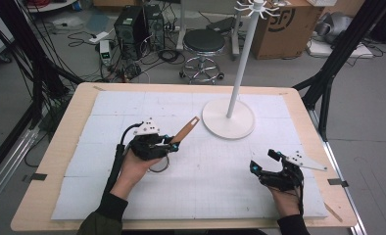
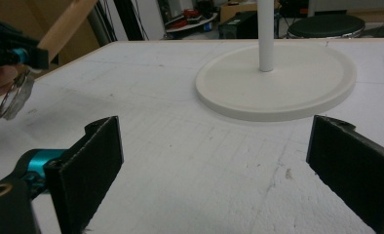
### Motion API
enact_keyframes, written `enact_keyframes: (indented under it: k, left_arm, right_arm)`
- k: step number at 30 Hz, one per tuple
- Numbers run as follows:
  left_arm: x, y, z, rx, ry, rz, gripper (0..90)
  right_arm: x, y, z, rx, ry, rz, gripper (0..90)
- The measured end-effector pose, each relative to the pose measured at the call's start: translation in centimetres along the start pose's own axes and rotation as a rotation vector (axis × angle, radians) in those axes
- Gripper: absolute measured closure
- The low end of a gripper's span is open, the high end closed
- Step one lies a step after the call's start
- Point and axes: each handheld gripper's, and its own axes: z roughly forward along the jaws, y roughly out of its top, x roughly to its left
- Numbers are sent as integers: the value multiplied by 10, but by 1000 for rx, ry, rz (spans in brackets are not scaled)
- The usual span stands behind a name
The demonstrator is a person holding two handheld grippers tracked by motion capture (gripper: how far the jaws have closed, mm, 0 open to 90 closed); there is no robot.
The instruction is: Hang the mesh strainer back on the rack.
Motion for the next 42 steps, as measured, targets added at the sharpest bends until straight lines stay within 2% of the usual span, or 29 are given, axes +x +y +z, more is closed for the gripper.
enact_keyframes:
  k: [2,5,7,9,21,34,42]
  left_arm:
    - [-1,8,0,-30,-3,1,712]
    - [-2,20,3,-49,-8,9,712]
    - [-2,27,5,-74,-25,0,712]
    - [-3,33,8,-80,-14,10,712]
    - [-5,67,25,-140,-31,10,712]
    - [-9,119,36,-209,-44,37,712]
    - [-3,143,43,-244,-38,38,712]
  right_arm:
    - [0,0,0,0,-2,2,55]
    - [-1,0,0,-3,0,2,55]
    - [-2,0,0,-6,0,7,55]
    - [-2,0,-1,-7,2,6,55]
    - [-7,1,-1,-16,15,14,55]
    - [-11,2,-2,-22,29,29,55]
    - [-13,2,5,-11,41,18,55]
